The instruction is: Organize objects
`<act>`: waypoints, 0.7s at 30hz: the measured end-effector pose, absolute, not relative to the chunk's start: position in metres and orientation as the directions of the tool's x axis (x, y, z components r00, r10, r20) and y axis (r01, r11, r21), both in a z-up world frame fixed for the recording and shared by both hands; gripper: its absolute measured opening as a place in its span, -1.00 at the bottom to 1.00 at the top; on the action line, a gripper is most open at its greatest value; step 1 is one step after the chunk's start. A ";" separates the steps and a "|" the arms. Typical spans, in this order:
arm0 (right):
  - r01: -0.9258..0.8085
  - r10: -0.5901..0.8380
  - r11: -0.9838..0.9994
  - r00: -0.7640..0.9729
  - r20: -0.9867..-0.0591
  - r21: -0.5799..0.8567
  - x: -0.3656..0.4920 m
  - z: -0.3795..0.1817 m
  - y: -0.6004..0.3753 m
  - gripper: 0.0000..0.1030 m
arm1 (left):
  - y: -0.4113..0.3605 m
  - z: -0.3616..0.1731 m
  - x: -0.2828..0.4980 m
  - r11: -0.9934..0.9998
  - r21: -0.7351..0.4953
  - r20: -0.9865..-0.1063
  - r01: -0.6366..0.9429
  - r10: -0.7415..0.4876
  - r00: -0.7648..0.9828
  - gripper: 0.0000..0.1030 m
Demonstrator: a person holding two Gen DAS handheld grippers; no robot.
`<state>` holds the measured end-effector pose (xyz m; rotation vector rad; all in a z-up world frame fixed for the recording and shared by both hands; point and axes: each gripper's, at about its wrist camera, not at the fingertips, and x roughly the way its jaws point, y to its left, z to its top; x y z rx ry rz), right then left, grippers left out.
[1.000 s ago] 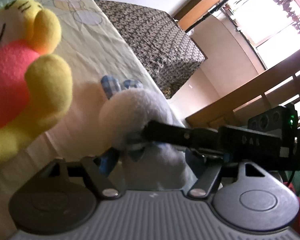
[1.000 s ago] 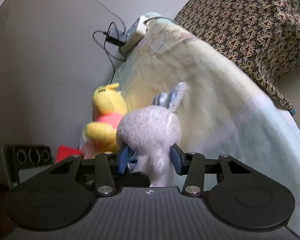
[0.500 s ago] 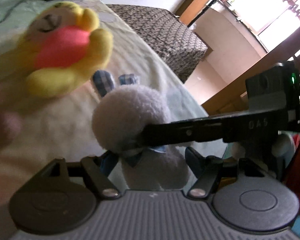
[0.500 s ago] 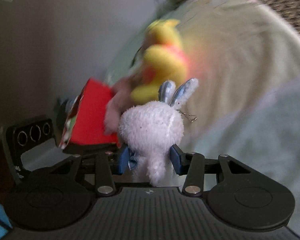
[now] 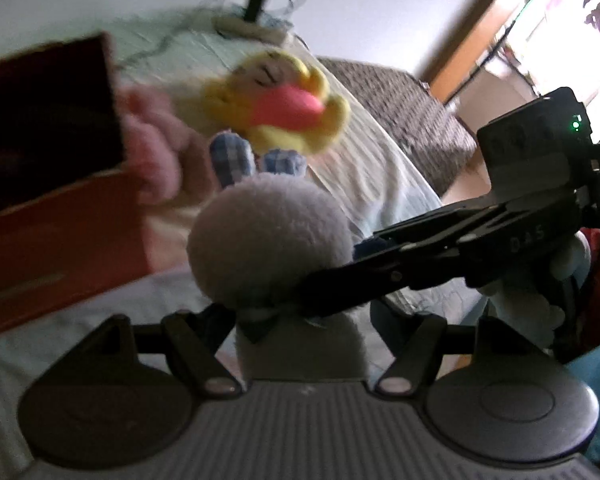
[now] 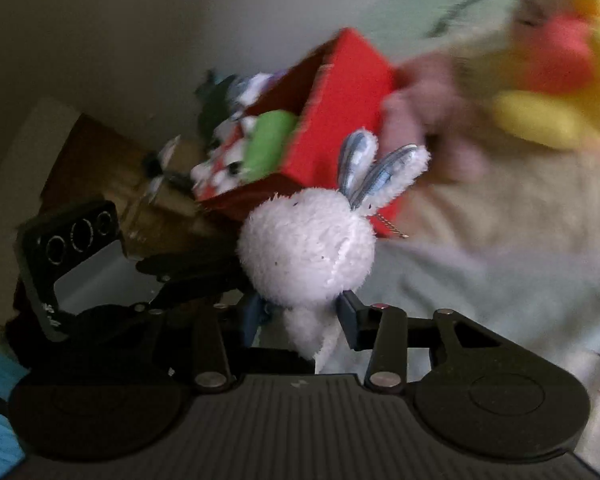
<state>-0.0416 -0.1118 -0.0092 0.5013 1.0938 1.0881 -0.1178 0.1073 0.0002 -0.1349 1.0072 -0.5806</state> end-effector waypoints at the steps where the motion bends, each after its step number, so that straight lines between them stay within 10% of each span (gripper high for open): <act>1: -0.459 0.893 0.414 0.038 -0.448 0.786 -0.041 -0.005 -0.105 -0.15 | 0.114 0.005 -0.121 0.848 -0.363 -0.753 0.387 -0.512 0.414 0.41; 21: -0.639 0.952 0.249 0.022 -0.306 0.728 -0.025 0.063 0.007 -0.33 | 0.235 0.074 -0.140 0.894 -0.337 -0.597 0.296 -0.446 0.667 0.42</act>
